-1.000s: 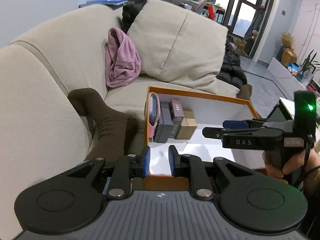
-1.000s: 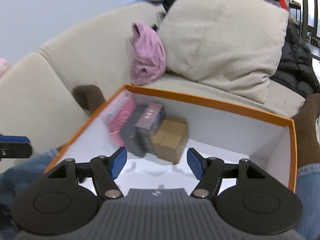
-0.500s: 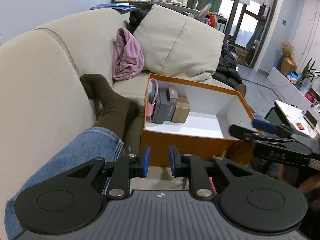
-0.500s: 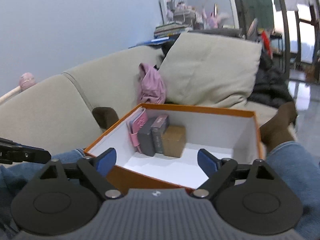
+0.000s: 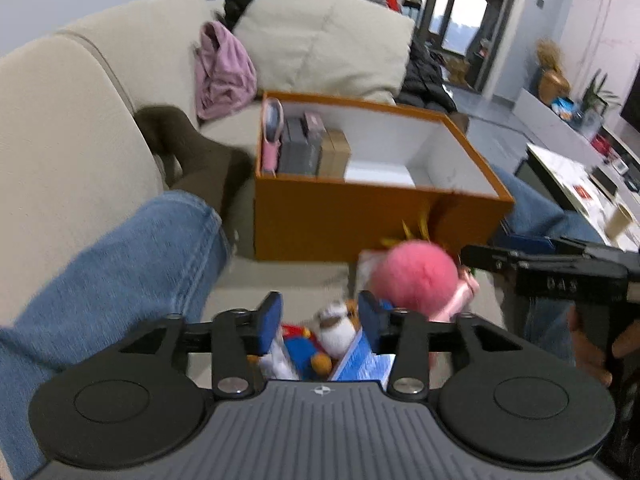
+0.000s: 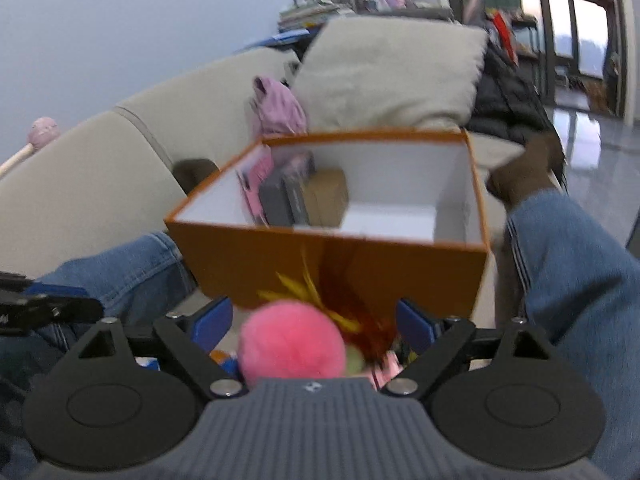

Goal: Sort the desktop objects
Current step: 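Withdraw both grippers from the shoebox back toward the pile, then grasp the brown-and-white plush dog with the left gripper from the pile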

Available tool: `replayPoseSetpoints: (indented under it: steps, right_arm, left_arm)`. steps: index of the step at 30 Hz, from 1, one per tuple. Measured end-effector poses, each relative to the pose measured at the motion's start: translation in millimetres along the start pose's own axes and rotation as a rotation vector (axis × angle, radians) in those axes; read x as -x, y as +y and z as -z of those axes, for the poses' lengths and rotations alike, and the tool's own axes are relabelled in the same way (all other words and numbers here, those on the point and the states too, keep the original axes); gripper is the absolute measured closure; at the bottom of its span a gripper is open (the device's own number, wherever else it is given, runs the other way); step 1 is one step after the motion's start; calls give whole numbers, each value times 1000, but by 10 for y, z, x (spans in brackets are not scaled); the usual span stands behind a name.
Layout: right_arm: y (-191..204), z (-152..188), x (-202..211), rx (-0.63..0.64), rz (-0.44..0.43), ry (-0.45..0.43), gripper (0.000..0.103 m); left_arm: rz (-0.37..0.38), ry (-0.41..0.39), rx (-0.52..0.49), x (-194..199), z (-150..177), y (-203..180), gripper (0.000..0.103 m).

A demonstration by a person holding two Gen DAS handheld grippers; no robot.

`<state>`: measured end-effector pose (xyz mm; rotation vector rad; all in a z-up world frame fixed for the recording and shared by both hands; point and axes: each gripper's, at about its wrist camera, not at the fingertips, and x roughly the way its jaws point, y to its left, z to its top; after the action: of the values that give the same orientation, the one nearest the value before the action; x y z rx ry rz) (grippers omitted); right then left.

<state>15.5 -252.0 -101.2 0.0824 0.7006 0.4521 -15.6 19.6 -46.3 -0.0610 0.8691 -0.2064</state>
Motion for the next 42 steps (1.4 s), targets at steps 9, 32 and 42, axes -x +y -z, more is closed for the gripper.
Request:
replayPoseSetpoints:
  steps: [9, 32, 42]
  right_arm:
    - [-45, 162, -81, -8, -12, 98, 39]
    - [-5, 251, -264, 22, 0, 217, 53]
    - [13, 243, -235, 16, -67, 240, 53]
  left_arm:
    - [30, 88, -33, -177, 165, -88, 52]
    - [-53, 190, -361, -924, 163, -477, 39]
    - [-18, 169, -187, -878, 47, -202, 62]
